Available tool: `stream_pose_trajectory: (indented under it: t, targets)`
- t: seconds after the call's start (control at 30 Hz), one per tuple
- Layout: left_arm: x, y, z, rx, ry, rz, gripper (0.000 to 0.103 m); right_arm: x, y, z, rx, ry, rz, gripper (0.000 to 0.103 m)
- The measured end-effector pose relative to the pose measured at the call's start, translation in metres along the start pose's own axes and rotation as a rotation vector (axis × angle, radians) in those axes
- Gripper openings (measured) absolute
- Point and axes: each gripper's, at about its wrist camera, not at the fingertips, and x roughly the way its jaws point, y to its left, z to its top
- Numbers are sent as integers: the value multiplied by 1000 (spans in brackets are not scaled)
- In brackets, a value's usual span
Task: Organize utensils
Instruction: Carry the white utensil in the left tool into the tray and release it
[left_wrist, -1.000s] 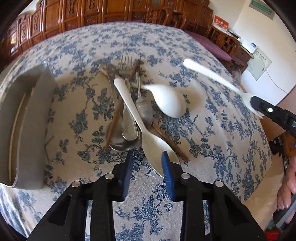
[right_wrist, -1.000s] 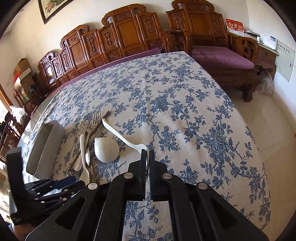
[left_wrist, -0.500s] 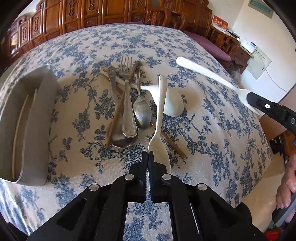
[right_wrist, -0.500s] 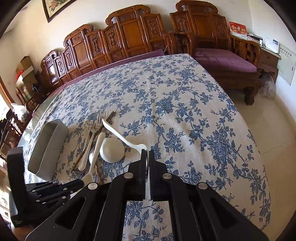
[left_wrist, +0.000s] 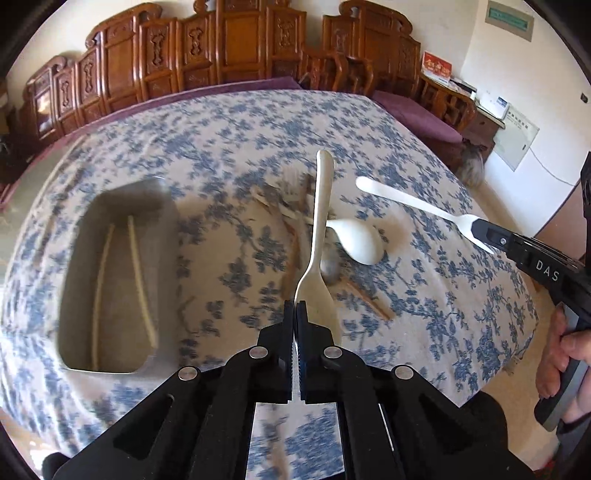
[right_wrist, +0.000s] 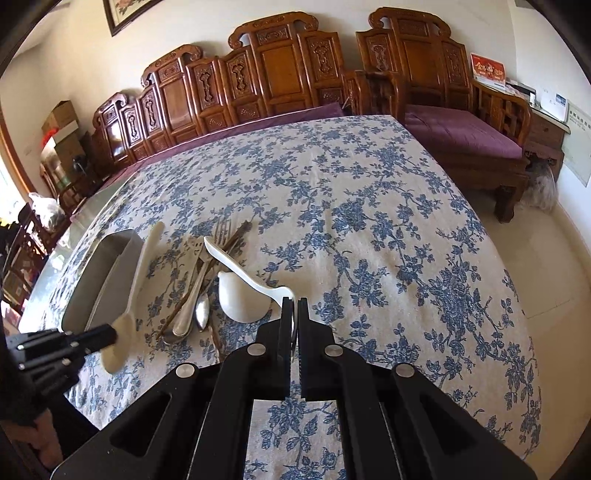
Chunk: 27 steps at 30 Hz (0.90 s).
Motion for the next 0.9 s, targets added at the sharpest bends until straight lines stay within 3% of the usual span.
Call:
stream_pose_trajectory:
  t: [0.5, 0.9]
  targets:
    - [-32, 74, 0, -51, -24, 94, 1, -15, 36, 0, -67, -25, 50, 4]
    - [-14, 135, 3, -116, 7, 102, 1, -3, 43, -6, -49, 9, 82, 4]
